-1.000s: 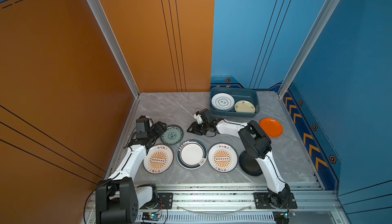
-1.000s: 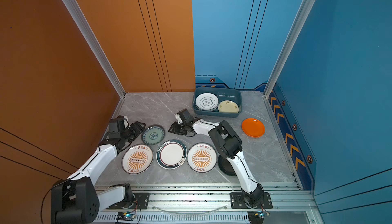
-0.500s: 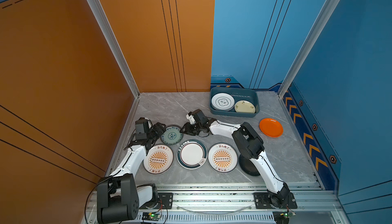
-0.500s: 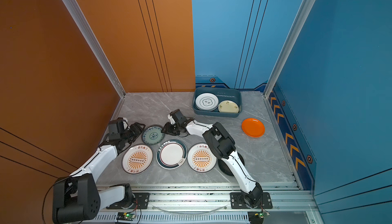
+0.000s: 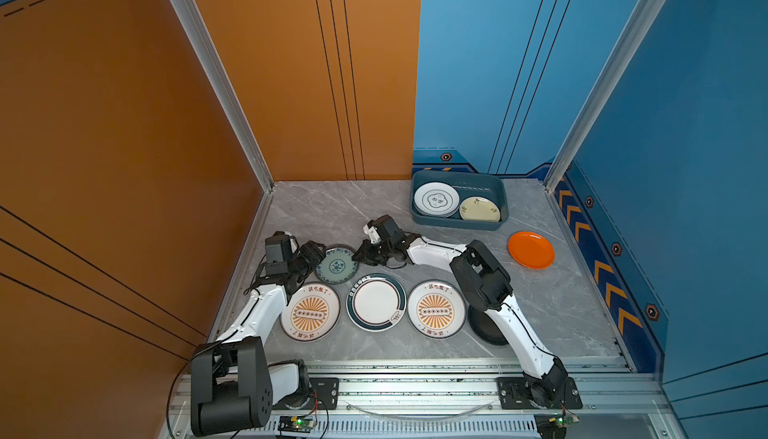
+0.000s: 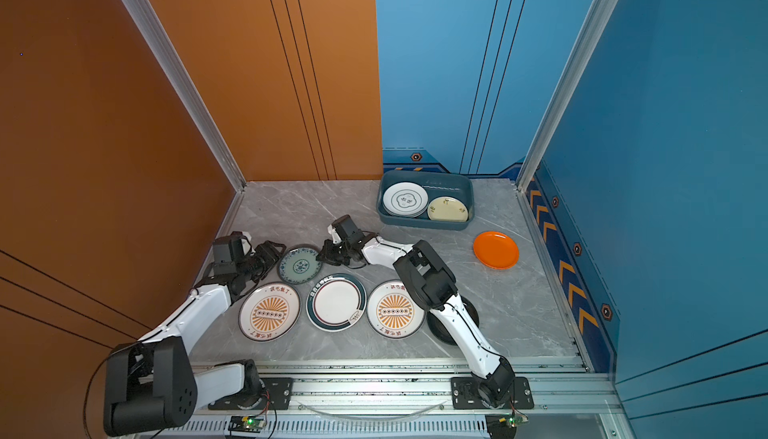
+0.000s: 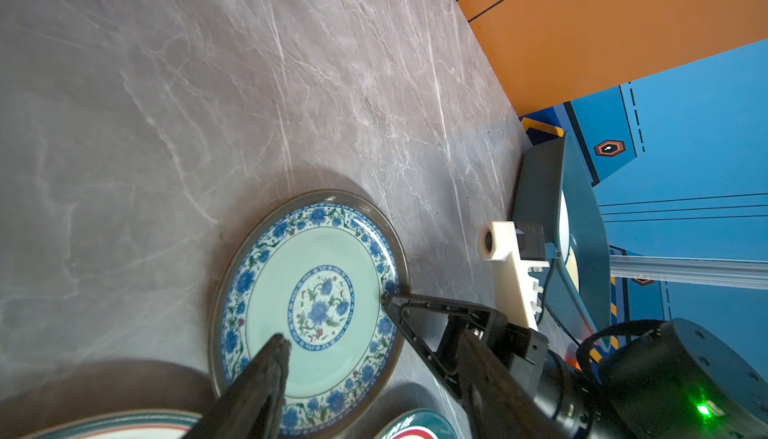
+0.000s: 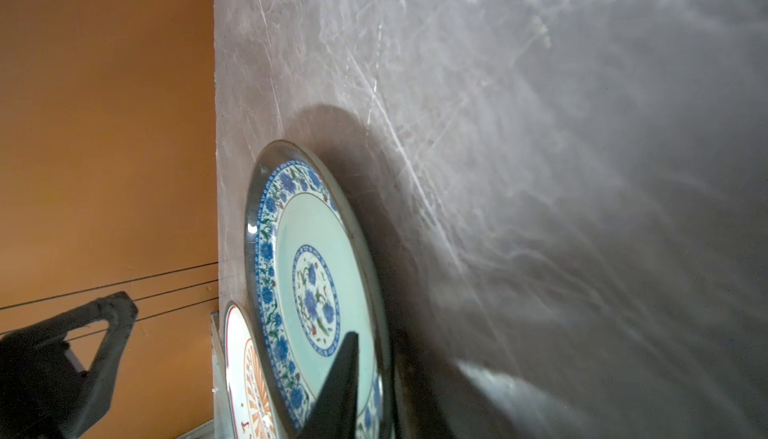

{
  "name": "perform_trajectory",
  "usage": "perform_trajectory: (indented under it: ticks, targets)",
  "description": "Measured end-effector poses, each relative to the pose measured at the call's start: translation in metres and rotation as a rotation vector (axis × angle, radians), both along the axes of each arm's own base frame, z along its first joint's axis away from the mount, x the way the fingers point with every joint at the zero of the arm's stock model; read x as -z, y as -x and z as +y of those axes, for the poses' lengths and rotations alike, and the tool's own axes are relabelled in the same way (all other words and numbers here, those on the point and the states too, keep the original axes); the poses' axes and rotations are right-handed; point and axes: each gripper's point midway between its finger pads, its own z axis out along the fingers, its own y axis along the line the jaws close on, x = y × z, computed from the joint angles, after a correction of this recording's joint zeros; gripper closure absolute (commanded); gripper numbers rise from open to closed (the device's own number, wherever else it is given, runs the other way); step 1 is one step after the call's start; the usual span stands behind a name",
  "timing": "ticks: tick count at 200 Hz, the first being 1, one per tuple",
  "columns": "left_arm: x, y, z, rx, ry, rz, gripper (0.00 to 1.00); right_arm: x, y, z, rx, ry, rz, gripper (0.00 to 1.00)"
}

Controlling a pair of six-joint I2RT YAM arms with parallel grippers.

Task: Place the plates into the plastic bin on the countertop
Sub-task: 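Grasp the blue-floral plate rim with the right gripper and tilt it up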

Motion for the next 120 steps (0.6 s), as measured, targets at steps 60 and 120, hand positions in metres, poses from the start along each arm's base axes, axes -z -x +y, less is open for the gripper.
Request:
perform_trajectory:
  ticks: [60,120]
  targets:
    - [0.0,-0.002,-0.002,0.012,0.008,-0.006,0.33,0.002,-0.005,-0.005,0.013,-0.014,-0.003,1.0]
    - [0.005,-0.002,-0.016,0.054,0.018,0.007,0.33,-0.006,-0.024,-0.069,0.112,0.031,0.02,1.0]
